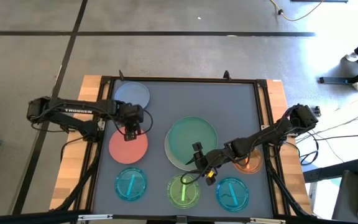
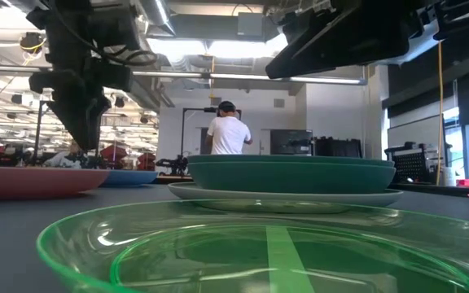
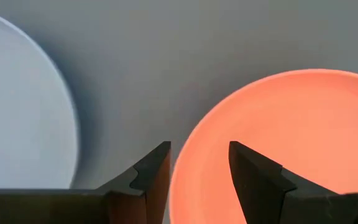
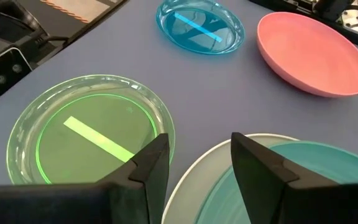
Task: Stack plastic plates
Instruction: Stack the orange plate on the mint green plate
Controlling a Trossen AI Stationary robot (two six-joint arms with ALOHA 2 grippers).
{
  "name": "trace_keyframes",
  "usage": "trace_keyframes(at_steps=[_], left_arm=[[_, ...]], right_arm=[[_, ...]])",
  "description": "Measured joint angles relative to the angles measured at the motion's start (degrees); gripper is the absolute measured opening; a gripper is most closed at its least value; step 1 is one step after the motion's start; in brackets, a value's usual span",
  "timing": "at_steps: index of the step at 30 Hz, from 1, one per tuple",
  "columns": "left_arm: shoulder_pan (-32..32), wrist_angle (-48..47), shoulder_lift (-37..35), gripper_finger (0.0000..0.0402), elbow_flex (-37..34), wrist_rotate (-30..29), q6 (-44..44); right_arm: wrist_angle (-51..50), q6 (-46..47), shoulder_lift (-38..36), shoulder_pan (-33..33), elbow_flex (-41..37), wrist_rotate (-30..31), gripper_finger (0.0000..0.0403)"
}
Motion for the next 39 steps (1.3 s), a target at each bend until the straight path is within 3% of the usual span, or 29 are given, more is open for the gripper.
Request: trace_keyframes(at_steps=[10, 15, 21, 31, 39], left_arm=[[3.78, 0.01, 0.44, 0.0155, 0.01, 0.57, 0.32], [4.62, 0.02, 4.49, 0.0155, 0.00, 1.75, 1.06], [4.67, 0.24, 11.07, 0.0155, 0.00, -0.94, 2.02], [4.67, 0.50, 17.22, 0.0155, 0.00, 4.81, 5.72], [4.67, 0.68, 17.25, 0.0116, 0.02, 4.69, 9.41]], right_arm=[[-0.16, 0.00, 0.00, 0.00, 0.00, -0.03, 0.0161], [-0.09, 0.00, 0.00, 0.00, 0.00, -0.44, 0.0161], [-0.01, 0.00, 0.00, 0.00, 0.00, -0.45, 0.0161], [-0.15, 0.00, -0.02, 0.00, 0.00, -0.45, 0.0161], [-0.19, -0.02, -0.02, 0.00, 0.00, -0.45, 0.0161]])
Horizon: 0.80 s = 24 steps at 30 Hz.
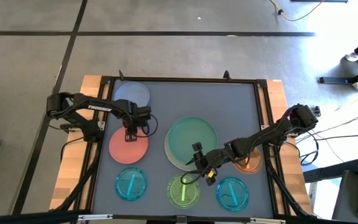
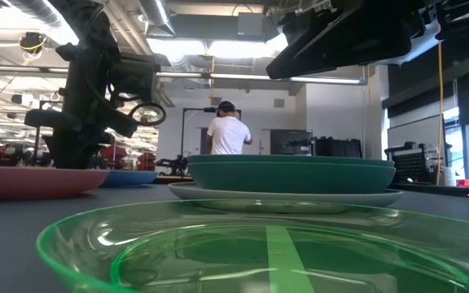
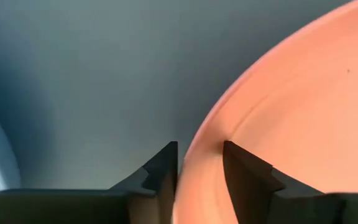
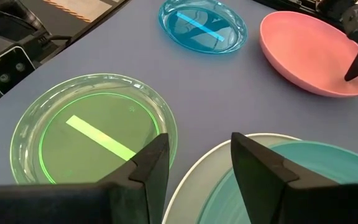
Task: Stack plastic plates
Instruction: Stack the orange plate on the mint green plate
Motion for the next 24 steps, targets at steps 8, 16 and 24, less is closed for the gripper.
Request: trace_keyframes(at_steps=[8, 16, 24], left_arm=[[0.00, 0.00, -0.05, 0.0053, 0.11, 0.29, 3.93], [0.00, -0.31, -0.13, 0.0023, 0.17, 0.45, 5.70], [0.00, -0.68, -1.16, 0.0019, 0.37, 0.73, 5.69]], right_arm=[[-0.02, -0.35, 0.00, 0.00, 0.00, 0.00, 0.0161], [-0.01, -0.39, 0.00, 0.00, 0.00, 0.03, 0.0161], [0.00, -0.42, -0.02, 0.00, 0.00, 0.17, 0.0161]])
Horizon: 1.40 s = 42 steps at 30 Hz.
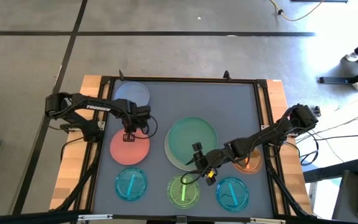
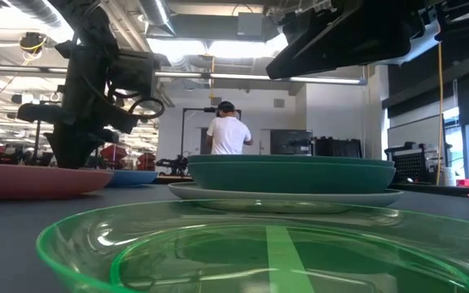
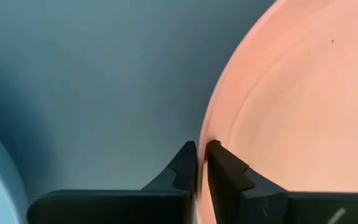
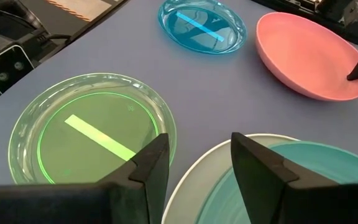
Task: Stack plastic plates
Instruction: Stack the orange plate on the mint green plate
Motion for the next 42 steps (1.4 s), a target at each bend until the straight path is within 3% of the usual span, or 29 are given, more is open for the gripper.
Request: trace_keyframes(at_steps=[14, 26, 32, 42], left_arm=[[-0.07, -4.43, -1.68, 0.0016, 8.15, 0.40, -5.39], [-1.07, -9.23, -1.68, 0.0016, 18.75, 2.29, -9.55], [-2.86, -11.36, -1.70, 0.0017, 24.57, 3.99, -9.82], [-4.56, 4.94, -1.45, 0.0018, 26.23, 4.05, -11.66]], right_arm=[[-0.91, 0.05, -0.15, 0.00, 0.02, 0.48, 0.0161], [-15.21, 6.32, -9.89, 0.07, 0.04, 2.86, 0.0161], [-17.07, 8.46, -10.78, 0.07, 0.09, 2.82, 0.0161], [-23.32, 12.70, -13.98, 1.60, 0.04, 3.39, 0.0161]])
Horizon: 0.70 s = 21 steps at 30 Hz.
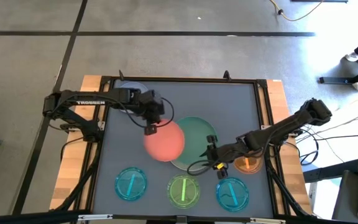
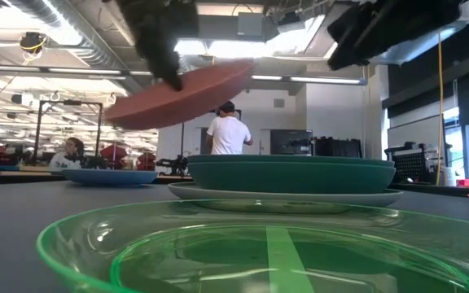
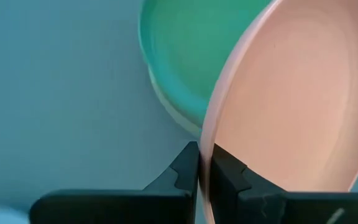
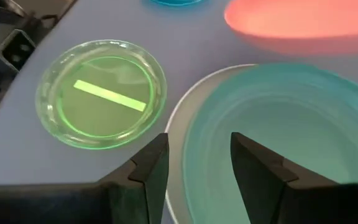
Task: Stack plastic plates
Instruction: Stack the orange plate on the mint green plate
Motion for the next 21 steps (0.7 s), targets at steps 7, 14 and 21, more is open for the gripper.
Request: trace_keyframes(at_steps=[7, 14, 21], left_arm=[[-0.65, 16.00, 2.88, 0.0018, -0.15, -0.11, -2.47], [-2.23, 25.90, 10.72, 0.0018, -0.23, -0.09, -2.07], [-2.52, 30.60, 17.52, 0.0018, -0.28, -0.45, -2.27]], right_arm=[[0.84, -2.87, -7.26, 2.82, -0.02, 3.79, 0.0161], [0.92, -7.68, -13.99, 3.29, -0.02, 11.73, 0.0161], [5.60, -13.83, -14.82, 2.19, -0.02, 17.77, 0.0161]])
